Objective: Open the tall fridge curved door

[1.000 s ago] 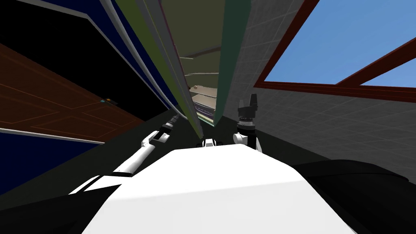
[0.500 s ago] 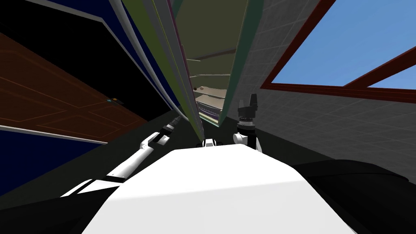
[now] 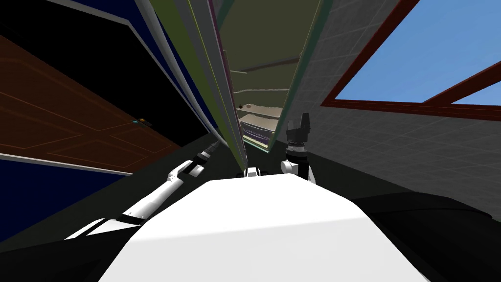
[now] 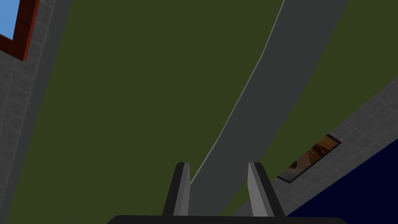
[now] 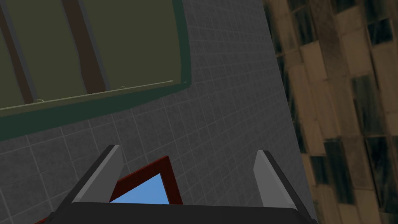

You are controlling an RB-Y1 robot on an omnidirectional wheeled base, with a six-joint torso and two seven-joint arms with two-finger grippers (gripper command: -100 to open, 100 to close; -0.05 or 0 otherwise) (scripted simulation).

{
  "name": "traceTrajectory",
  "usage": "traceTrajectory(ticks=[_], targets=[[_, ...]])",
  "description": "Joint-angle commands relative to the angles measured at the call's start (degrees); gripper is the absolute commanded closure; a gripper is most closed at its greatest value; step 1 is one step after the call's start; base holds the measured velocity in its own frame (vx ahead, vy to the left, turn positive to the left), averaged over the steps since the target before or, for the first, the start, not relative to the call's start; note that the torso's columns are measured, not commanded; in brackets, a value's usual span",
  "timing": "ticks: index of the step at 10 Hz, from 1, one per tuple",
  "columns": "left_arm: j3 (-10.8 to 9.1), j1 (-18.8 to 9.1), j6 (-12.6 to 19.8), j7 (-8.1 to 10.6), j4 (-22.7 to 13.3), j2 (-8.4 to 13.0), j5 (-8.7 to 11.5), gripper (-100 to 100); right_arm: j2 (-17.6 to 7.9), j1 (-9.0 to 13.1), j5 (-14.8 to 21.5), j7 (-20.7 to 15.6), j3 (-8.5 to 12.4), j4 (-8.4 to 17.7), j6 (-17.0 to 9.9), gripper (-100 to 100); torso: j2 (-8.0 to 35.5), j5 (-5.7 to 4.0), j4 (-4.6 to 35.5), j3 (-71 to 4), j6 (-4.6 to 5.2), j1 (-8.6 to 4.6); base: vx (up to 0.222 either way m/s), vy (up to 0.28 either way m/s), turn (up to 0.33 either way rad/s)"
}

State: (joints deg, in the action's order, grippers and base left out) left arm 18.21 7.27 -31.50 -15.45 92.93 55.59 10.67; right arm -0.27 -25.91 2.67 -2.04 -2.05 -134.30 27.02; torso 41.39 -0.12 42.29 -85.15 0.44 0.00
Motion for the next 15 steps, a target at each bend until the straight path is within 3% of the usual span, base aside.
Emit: traceTrajectory(ticks=[1,4,7,8,10,12,15], targets=[[0.88,0.3,-1.4,0.22,2.2,1.5,0.5,100,0.0,0.0,0.0,0.0,0.0,0.0,0.0,0,0.3,0.1,0.0,0.1,-0.1,0.26,0.001,0.314,-0.043],[2.57,1.4,-3.4,-0.15,3.8,3.0,0.3,100,0.0,0.0,0.0,0.0,0.0,0.0,0.0,0,0.6,0.08,-0.1,0.4,-0.25,-0.5,0.018,0.256,-0.023],[3.5,1.9,-4.4,-0.38,4.9,4.0,0.2,100,0.0,0.0,0.0,0.0,0.0,0.0,0.0,0,0.4,0.1,0.0,0.2,-0.19,0.02,0.038,0.234,-0.022],[4.42,2.4,-5.4,-0.6,5.9,4.9,0.1,100,0.0,0.0,0.0,0.0,0.0,0.0,0.0,0,0.7,0.11,-0.1,0.5,-0.27,-0.21,-0.016,0.217,-0.079],[4.42,2.4,-5.4,-0.6,5.9,4.9,0.1,100,0.0,0.0,0.0,0.0,0.0,0.0,0.0,0,1.1,0.09,0.0,0.7,-0.17,-0.43,-0.003,0.204,0.017],[4.42,2.4,-5.4,-0.6,5.9,4.9,0.1,100,0.0,0.0,0.0,0.0,0.0,0.0,0.0,0,0.9,-0.09,0.0,0.6,-0.38,-0.76,0.001,-0.023,0.005],[4.42,2.4,-5.4,-0.6,5.9,4.9,0.1,100,0.0,0.0,0.0,0.0,0.0,0.0,0.0,0,0.9,0.15,0.0,0.6,-0.38,0.07,-0.001,-0.021,-0.006]])
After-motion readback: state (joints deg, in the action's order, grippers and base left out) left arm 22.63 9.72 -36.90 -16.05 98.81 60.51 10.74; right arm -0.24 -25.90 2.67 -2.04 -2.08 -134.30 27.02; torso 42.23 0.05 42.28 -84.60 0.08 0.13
